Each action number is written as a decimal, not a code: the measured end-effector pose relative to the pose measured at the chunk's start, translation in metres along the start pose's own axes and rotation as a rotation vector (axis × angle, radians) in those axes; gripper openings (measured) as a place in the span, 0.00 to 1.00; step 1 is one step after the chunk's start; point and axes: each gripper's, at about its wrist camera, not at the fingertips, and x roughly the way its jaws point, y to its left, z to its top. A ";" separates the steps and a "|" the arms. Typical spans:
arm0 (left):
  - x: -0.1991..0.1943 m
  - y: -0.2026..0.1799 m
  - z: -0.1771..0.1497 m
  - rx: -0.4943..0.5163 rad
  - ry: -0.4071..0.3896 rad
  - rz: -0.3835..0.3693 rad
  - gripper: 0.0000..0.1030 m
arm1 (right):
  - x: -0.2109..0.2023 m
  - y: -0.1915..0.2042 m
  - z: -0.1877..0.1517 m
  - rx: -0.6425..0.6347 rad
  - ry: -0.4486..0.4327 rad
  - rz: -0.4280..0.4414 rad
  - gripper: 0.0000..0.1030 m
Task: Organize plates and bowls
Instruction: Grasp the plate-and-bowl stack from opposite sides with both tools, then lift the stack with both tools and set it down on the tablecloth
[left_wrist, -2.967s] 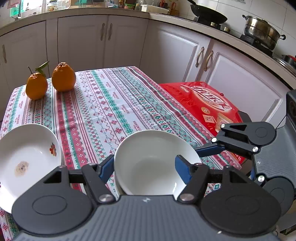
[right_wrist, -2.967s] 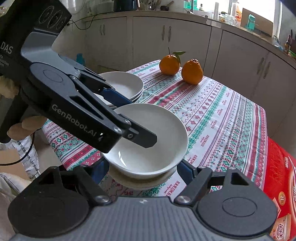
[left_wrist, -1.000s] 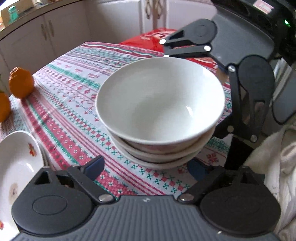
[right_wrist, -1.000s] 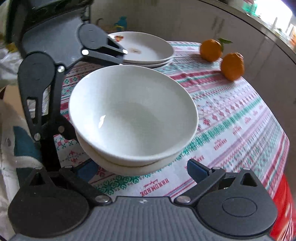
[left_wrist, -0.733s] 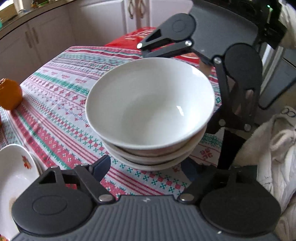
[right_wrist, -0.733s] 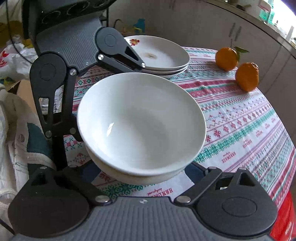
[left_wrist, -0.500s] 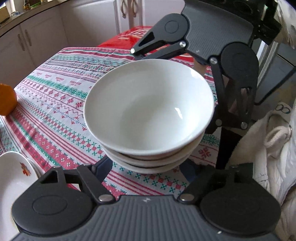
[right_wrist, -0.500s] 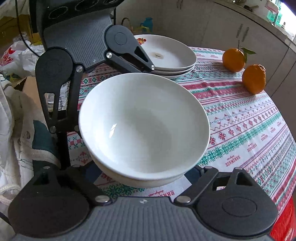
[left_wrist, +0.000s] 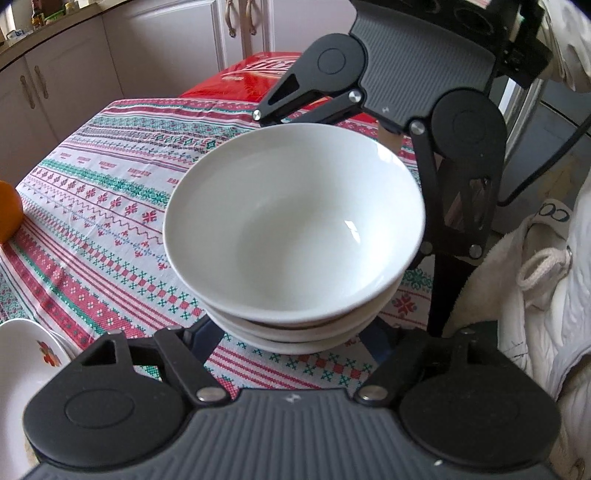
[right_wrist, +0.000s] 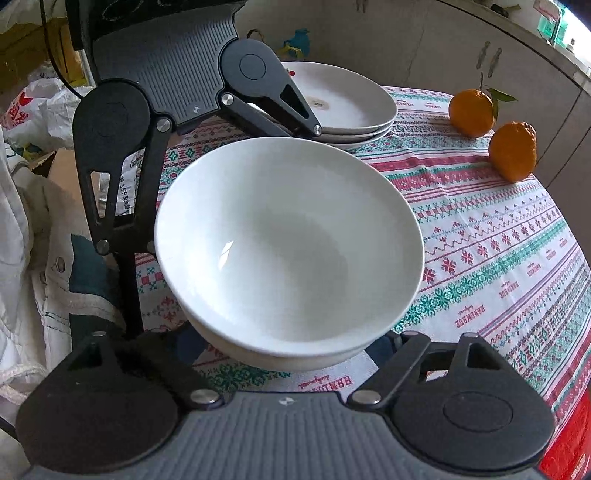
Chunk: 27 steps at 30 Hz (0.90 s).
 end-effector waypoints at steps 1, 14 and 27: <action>0.000 -0.001 0.000 0.000 0.001 0.002 0.76 | 0.000 0.000 0.000 0.007 0.000 0.001 0.86; -0.023 -0.002 -0.001 -0.026 -0.016 0.040 0.75 | -0.012 0.003 0.025 -0.024 0.007 0.011 0.86; -0.094 0.037 -0.031 -0.136 -0.068 0.234 0.75 | -0.006 -0.009 0.119 -0.245 -0.057 0.010 0.86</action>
